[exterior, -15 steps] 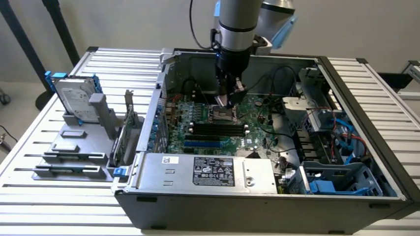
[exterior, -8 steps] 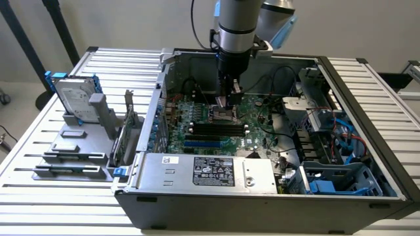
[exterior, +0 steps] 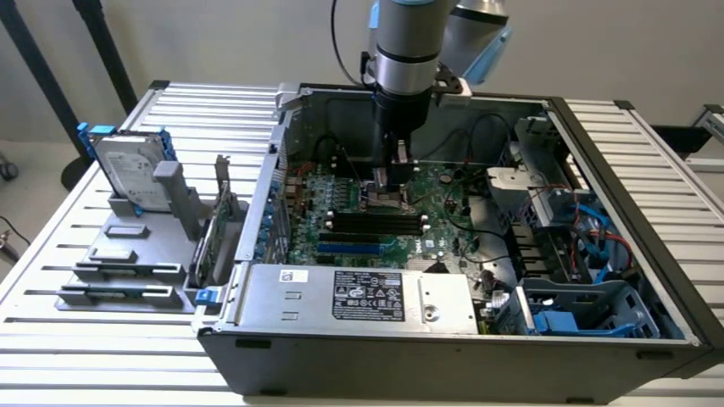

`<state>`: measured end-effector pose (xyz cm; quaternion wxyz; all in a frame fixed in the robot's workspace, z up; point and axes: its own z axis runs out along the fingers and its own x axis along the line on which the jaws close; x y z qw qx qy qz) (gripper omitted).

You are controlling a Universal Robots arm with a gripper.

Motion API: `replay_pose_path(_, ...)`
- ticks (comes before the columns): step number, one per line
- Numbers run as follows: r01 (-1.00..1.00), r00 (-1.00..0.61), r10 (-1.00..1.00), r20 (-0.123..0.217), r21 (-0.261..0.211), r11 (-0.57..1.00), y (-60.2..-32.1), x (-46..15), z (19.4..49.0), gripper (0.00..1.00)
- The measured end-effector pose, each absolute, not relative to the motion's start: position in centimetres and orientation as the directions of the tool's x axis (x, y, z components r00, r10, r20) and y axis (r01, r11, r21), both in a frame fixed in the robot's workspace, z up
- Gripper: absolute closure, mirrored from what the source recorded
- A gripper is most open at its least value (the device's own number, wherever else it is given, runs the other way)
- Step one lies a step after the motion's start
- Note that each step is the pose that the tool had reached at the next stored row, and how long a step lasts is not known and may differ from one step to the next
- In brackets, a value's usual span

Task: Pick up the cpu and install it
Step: 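Place the cpu into insertion slot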

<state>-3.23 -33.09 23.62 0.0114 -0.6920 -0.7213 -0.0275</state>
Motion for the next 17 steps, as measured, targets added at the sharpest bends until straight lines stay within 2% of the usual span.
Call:
replay_pose_path(6, 0.998, 0.058, 0.997, 0.054, 0.020, -0.059, -33.1, -3.2, 23.3, 0.45)
replay_pose_path(12, 0.997, 0.074, 0.996, 0.056, 0.021, -0.075, -33.1, -4.0, 23.1, 0.45)
replay_pose_path(17, 0.996, 0.073, 0.995, 0.060, 0.042, -0.076, -33.4, -4.5, 22.8, 0.45)
